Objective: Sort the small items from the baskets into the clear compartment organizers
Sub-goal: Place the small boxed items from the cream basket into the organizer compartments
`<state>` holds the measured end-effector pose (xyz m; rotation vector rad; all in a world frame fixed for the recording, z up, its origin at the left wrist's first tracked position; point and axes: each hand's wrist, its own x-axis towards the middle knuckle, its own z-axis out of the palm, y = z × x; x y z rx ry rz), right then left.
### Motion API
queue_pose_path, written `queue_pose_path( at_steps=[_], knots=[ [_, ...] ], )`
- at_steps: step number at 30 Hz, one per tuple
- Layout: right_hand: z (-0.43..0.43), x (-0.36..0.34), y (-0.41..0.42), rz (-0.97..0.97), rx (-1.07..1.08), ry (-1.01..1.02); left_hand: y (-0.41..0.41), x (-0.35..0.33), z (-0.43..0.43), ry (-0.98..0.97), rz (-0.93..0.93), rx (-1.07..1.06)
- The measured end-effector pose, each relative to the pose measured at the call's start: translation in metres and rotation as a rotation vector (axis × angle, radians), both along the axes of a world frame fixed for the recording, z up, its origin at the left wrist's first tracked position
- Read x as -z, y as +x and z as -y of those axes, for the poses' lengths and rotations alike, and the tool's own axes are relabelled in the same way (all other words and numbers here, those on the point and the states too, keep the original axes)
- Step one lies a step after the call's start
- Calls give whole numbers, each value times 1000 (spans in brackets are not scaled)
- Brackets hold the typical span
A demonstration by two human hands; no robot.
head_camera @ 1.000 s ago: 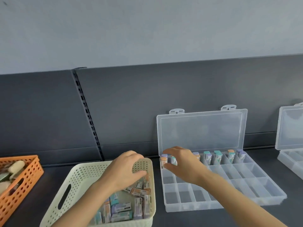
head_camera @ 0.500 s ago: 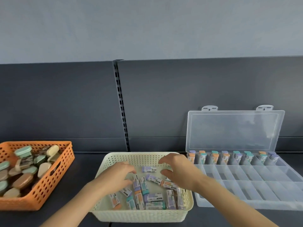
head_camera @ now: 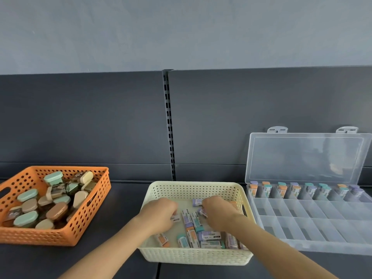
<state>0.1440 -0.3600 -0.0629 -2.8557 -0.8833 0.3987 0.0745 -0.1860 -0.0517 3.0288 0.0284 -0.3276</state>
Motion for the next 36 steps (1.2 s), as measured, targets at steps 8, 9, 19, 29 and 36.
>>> queue_pose_path(
  at_steps=[8,9,19,29,36],
  knots=[
    [-12,5,1,-169,154,176,15,3,18,-307,36,-248],
    [-12,6,1,-178,162,188,17,4,20,-324,23,-263],
    [-6,4,6,-164,165,158,31,-2,25,-330,-132,-326],
    [-20,5,6,-165,150,184,30,5,3,-356,-64,-330],
    [-32,4,2,-205,144,159,32,9,-7,-450,-63,-356]
  ],
)
